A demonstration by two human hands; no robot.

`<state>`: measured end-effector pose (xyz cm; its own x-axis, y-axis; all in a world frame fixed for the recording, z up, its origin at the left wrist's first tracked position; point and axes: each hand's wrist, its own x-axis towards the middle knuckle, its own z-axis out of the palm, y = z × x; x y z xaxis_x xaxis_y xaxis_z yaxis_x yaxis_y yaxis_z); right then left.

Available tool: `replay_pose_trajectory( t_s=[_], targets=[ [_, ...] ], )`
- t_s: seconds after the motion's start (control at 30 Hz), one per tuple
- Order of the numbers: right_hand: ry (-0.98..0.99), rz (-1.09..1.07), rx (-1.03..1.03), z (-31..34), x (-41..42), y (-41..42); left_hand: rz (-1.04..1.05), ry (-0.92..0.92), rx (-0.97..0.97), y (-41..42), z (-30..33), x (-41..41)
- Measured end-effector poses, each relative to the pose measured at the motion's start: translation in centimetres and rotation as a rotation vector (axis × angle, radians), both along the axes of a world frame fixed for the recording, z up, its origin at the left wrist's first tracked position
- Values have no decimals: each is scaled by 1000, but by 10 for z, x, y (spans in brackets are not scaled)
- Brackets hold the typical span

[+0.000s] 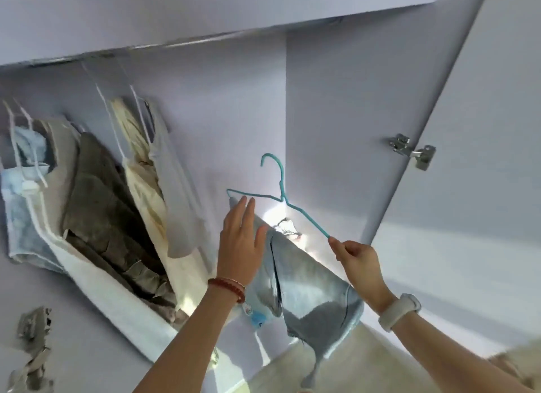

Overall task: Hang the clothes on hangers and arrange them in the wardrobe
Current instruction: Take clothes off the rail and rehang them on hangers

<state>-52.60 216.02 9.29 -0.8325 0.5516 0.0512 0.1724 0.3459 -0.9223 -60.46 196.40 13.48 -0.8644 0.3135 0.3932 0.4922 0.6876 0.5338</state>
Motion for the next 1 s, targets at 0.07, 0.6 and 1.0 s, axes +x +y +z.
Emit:
replay_pose_trajectory(
  t_s=[0.07, 0.6, 1.0],
  targets=[
    [-52, -84, -4, -12, 41, 20, -101, -54, -4, 33, -11, 12],
    [-157, -576, -112, -33, 353, 142, -753, -391, 284, 310, -38, 237],
    [-451, -852, 452, -17, 459, 128, -1349, -338, 193, 370, -36, 367]
  ],
)
